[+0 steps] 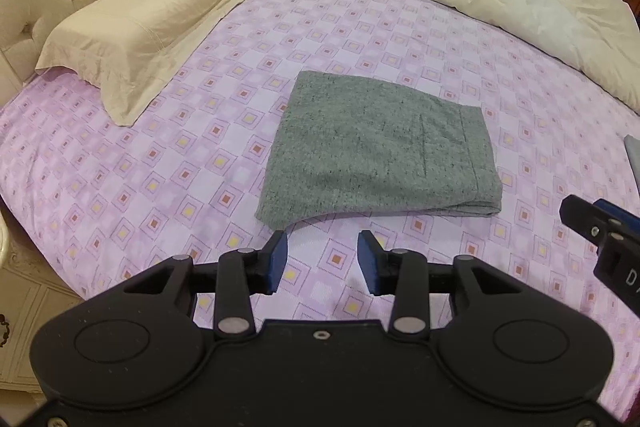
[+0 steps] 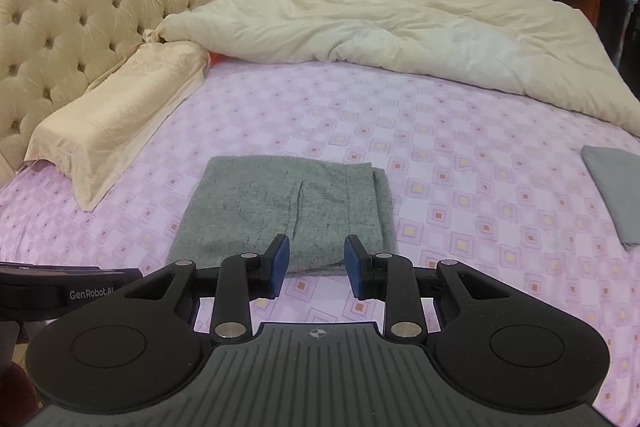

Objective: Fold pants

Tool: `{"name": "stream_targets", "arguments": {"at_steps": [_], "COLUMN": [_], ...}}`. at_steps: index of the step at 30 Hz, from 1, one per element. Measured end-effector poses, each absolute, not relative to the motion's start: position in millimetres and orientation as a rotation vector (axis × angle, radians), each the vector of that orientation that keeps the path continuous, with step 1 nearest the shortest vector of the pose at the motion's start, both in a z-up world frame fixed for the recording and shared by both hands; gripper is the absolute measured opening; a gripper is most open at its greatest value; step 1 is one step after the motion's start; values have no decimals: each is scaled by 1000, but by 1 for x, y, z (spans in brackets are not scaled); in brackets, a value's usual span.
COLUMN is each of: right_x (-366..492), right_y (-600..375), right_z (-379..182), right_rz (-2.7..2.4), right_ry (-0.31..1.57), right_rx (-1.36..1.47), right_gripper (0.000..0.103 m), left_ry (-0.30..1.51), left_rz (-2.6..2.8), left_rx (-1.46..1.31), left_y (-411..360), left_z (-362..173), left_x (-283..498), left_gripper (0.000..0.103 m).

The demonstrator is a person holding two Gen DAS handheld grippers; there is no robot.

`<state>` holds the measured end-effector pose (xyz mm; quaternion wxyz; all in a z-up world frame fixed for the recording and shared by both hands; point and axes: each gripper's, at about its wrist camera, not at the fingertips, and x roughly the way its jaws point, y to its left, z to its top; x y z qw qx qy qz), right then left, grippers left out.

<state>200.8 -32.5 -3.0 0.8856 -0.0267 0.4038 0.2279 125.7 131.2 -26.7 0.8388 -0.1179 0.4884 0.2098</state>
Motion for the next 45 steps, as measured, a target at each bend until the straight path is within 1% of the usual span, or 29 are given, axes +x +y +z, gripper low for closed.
{"name": "stream_targets", "arguments": {"at_steps": [45], "right_x": [199], "right_y": [-44], "right_z": [-1], "right_rz": [526], "right_ry": [847], "right_rx": [-20], "right_gripper": [29], "left_ry": [1040], "left_rz": [458], "left_rx": [-242], "left_y": [109], "left_z": [-24], "left_x": [120], "left_gripper": [49]}}
